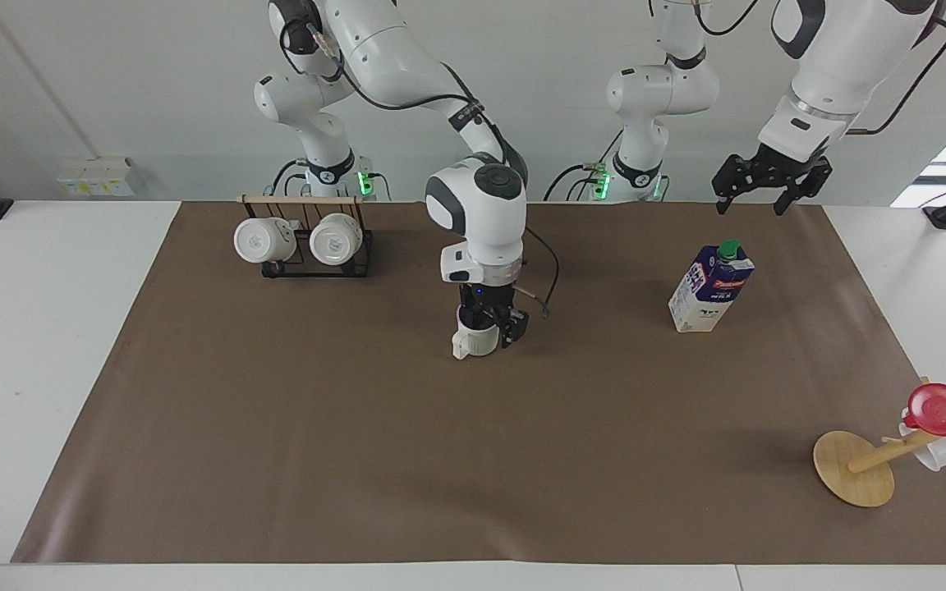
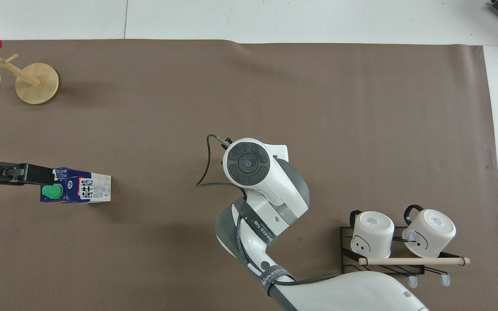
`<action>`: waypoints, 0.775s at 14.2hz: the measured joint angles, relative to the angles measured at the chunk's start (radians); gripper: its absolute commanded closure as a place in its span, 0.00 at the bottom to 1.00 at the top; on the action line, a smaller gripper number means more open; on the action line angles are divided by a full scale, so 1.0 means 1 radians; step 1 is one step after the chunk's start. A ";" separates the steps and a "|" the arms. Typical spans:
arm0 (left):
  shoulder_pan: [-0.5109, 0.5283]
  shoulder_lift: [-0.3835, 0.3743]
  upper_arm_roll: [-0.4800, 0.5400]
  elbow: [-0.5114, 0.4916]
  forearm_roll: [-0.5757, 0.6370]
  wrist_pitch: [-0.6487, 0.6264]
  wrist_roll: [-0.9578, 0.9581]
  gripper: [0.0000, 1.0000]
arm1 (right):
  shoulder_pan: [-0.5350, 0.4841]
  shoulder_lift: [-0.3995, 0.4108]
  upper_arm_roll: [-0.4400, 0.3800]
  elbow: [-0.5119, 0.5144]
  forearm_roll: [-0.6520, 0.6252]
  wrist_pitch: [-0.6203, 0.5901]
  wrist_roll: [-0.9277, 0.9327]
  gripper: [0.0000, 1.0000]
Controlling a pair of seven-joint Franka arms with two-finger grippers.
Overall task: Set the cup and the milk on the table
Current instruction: 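Release the mug with the right gripper while the left gripper reaches the carton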
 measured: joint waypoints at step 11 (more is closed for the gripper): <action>0.037 0.000 0.003 -0.178 0.000 0.211 0.076 0.00 | -0.157 -0.258 -0.014 0.007 0.000 -0.227 -0.447 0.00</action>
